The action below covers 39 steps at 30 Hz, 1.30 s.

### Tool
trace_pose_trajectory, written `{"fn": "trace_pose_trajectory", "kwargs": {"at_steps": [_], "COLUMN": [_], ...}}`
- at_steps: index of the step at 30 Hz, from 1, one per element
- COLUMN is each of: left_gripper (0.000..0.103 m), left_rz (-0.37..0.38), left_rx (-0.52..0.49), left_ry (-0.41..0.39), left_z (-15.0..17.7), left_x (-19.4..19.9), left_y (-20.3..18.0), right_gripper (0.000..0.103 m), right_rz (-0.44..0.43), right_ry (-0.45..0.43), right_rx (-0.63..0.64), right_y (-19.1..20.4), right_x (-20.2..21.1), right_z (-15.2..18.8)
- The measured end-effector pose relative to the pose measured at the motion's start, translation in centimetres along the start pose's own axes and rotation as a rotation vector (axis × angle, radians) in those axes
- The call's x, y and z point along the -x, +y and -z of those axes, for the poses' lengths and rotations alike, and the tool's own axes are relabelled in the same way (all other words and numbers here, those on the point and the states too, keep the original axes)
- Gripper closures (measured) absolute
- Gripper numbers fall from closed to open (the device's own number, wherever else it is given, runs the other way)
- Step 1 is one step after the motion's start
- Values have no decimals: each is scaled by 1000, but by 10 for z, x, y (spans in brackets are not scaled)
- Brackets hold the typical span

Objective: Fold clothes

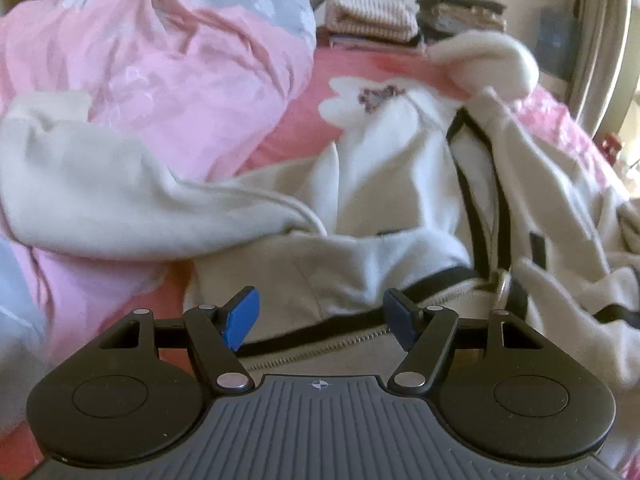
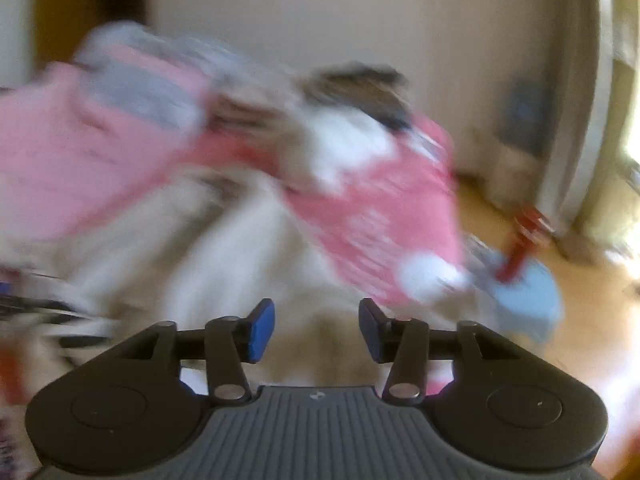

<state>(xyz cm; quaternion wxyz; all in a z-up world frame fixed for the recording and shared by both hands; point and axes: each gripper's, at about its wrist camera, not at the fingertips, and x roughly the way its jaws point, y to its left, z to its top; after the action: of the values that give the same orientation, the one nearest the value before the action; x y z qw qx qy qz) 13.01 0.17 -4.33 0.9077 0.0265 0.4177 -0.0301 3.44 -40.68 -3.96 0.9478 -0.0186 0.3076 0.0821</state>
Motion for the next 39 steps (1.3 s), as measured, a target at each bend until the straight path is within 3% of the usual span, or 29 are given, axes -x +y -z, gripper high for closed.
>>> {"fn": "trace_pose_trajectory", "kwargs": {"at_steps": [3, 6, 8, 11, 14, 16, 18, 20, 25, 29, 34, 39], "left_gripper": [34, 34, 34, 34, 31, 30, 28, 27, 26, 26, 26, 26], "left_rz": [-1, 6, 8, 4, 1, 1, 2, 4, 20, 25, 20, 9], "left_rx": [19, 61, 82, 104, 116, 117, 108, 104, 122, 125, 120, 119], "left_ry": [23, 42, 52, 62, 67, 68, 67, 63, 66, 68, 70, 71], "left_z": [3, 5, 5, 8, 10, 11, 11, 12, 14, 15, 15, 15], "left_x": [-7, -8, -9, -12, -14, -16, -17, -17, -18, -16, -15, -14], "left_y": [1, 9, 13, 18, 20, 21, 21, 22, 27, 29, 31, 34], "right_gripper": [25, 23, 23, 23, 24, 41, 72, 85, 95, 95, 95, 95], "right_rz": [-204, -366, -392, -360, -237, -172, -156, -147, -191, -130, 69, 142], "right_ry": [-65, -58, -35, -9, 1, 9, 27, 29, 49, 17, -46, 2], "right_rx": [134, 382, 553, 763, 891, 944, 906, 820, 372, 58, -217, -471], "right_y": [58, 133, 180, 231, 252, 255, 247, 233, 159, 83, 6, -41], "right_x": [17, 19, 11, -9, -39, -56, -60, -56, -16, 25, 81, 111], "right_z": [2, 20, 36, 69, 88, 93, 86, 73, 22, -1, 13, 62]}}
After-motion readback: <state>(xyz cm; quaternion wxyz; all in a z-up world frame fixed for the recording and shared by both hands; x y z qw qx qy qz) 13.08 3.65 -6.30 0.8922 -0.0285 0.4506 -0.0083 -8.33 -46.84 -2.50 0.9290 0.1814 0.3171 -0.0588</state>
